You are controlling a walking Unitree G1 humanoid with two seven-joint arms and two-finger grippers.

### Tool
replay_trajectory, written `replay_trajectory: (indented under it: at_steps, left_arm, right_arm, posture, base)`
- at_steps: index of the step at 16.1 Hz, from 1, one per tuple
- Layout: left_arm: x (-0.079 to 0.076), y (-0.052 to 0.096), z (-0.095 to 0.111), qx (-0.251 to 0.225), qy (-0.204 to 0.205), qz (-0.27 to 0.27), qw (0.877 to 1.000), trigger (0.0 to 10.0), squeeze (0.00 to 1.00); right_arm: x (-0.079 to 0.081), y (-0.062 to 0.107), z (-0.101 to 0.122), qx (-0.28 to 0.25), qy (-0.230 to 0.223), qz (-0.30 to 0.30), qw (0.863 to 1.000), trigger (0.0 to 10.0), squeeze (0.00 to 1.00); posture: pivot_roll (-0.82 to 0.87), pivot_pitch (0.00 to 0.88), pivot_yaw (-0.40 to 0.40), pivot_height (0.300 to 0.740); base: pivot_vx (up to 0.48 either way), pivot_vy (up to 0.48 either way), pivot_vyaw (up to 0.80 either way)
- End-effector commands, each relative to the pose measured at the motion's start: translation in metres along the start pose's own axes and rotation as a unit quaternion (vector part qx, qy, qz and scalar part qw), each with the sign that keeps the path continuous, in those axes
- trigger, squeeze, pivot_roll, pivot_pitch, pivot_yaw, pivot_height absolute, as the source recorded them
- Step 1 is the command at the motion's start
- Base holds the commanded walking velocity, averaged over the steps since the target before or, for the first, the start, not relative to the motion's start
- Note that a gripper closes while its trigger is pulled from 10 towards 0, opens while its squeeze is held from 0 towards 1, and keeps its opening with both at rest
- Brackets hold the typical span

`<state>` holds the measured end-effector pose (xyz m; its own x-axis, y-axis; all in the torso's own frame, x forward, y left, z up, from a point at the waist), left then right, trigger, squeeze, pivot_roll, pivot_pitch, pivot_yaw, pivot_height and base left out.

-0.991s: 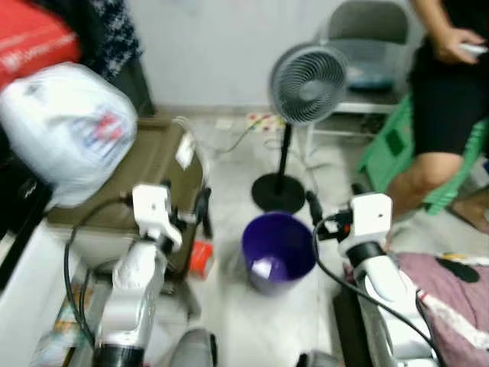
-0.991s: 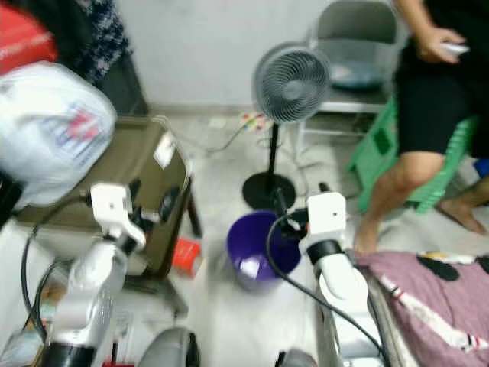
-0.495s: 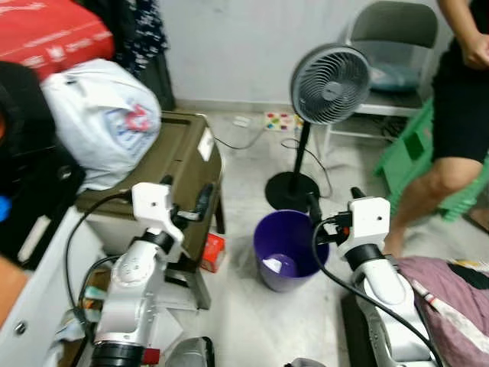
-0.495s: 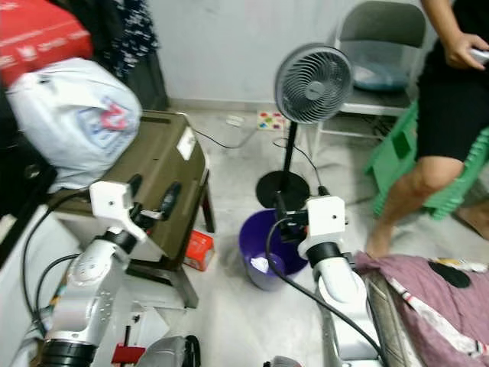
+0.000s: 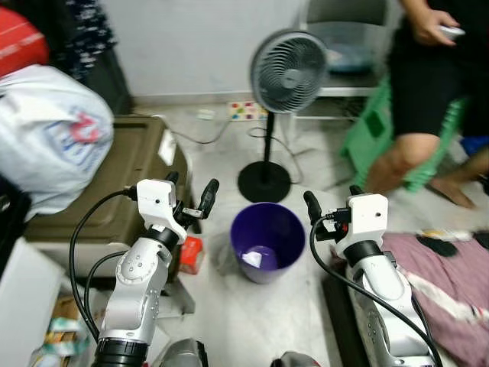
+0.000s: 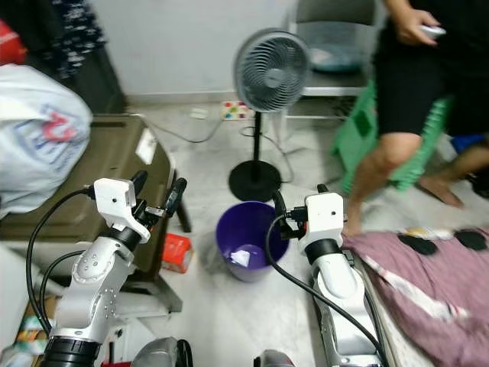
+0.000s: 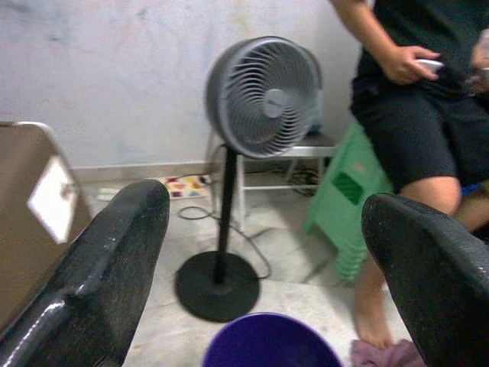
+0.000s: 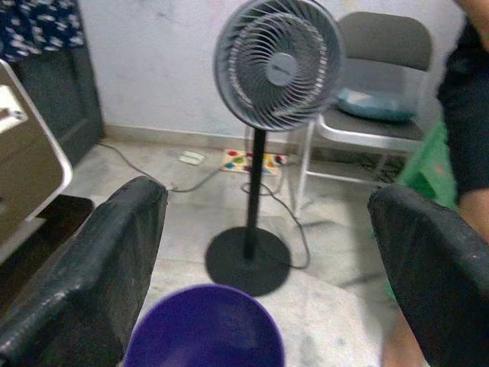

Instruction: Clean up the room

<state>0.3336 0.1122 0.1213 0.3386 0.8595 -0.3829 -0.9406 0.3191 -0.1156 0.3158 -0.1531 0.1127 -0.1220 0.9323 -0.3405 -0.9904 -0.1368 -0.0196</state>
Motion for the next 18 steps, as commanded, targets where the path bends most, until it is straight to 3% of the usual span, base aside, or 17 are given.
replay_trajectory:
  at_steps: [1,5,15,18]
  left_arm:
    - [0.0002,0.0012,-0.0009,0.002,-0.001,-0.003,1.0,10.0,0.0]
    - [-0.0021,0.0007,-0.0009,0.001,0.002,-0.009,1.0,10.0,0.0]
    - [-0.0039,-0.0003,-0.0013,-0.001,0.005,-0.013,1.0,10.0,0.0]
    - [0.004,0.0003,-0.0038,0.004,-0.001,0.014,1.0,10.0,0.0]
  right_arm:
    - [-0.0012,0.0001,-0.0017,0.004,0.0,0.0,1.0,10.0,0.0]
    - [-0.0009,-0.0002,-0.0022,0.005,-0.003,0.003,1.0,10.0,0.0]
    - [0.0,-0.0019,-0.0027,0.004,0.0,0.009,1.0,10.0,0.0]
    - [0.0009,-0.0024,-0.0028,0.004,-0.001,0.01,1.0,10.0,0.0]
  posture:
    - [-0.04,0.089,0.012,0.74]
    - [-0.04,0.094,0.01,0.74]
    - [-0.04,0.094,0.006,0.74]
    - [-0.04,0.096,0.006,0.74]
  base:
    - [0.255,0.0,0.0]
    - [0.327,0.0,-0.4]
    - [0.402,0.0,0.0]
    - [0.143,0.0,0.0]
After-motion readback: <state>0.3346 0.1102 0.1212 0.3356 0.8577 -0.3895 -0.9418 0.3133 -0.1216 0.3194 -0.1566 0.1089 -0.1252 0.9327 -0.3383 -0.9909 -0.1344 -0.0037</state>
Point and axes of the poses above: a point about 5 cm out from each wrist's last joint towards the gripper, its own y axis pointing back from the gripper into the wrist, its own z axis along the axis of the wrist's last joint, x = y × z, the point moved 6 cm from there along -y, pointing out of the wrist towards the gripper, and after that the axes turned 15 degrees about y, right-handed, at the moved point
